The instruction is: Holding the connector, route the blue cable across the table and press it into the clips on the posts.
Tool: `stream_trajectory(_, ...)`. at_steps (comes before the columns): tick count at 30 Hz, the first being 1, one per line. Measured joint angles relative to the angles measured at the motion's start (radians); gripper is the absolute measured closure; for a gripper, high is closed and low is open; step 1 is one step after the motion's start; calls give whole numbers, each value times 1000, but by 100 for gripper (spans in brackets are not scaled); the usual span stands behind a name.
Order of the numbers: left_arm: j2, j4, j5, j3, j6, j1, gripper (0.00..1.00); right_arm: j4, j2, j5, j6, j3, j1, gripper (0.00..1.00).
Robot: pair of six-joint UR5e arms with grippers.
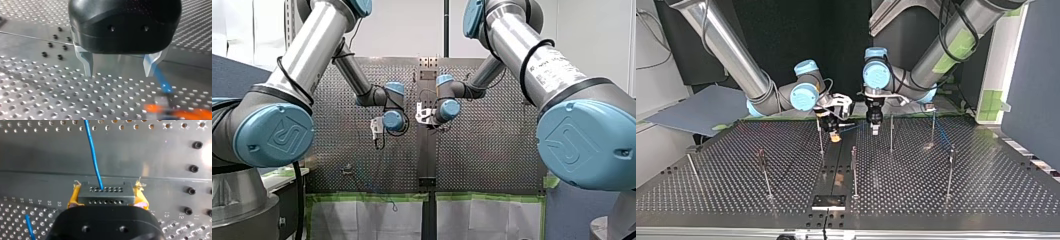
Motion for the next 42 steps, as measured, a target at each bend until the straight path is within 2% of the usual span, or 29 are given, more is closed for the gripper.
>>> stream_trajectory(7,-24,-20,7,55,-3,-2,0,0,0,-1,0,0,0,100)
stream_trajectory(16,-100,-29,-13,117,-27,-7,0,0,0,-2,0,0,-1,100)
stream_trajectory(18,-114,-33,-26,120,-29,-8,18,0,0,-2,0,0,-1,100)
stream_trajectory(19,-117,-35,-33,121,-29,-8,18,0,0,-2,0,0,-1,100)
stream_trajectory(21,-122,-38,-47,121,-32,-9,50,0,0,-2,0,0,-1,100)
stream_trajectory(22,-123,-39,-52,121,-33,-9,50,0,0,-2,0,0,-1,100)
stream_trajectory(24,-124,-41,-60,122,-38,-9,71,1,0,-2,0,0,-1,100)
stream_trajectory(25,-124,-42,-62,122,-40,-9,71,1,0,-2,0,0,-1,100)
stream_trajectory(27,-124,-44,-64,122,-45,-10,86,1,0,-2,0,0,-1,100)
stream_trajectory(28,-124,-44,-64,122,-47,-10,86,2,-1,-2,0,0,0,100)
stream_trajectory(29,-124,-45,-65,122,-49,-10,96,2,-1,-2,0,0,-1,100)
stream_trajectory(30,-124,-46,-65,122,-50,-10,100,2,0,-2,0,0,-1,100)
stream_trajectory(38,-121,-66,-66,122,-56,-11,100,5,-1,-2,0,0,-1,100)
stream_trajectory(42,-104,-88,-72,121,-59,-12,100,25,-7,-1,-1,-1,-3,100)
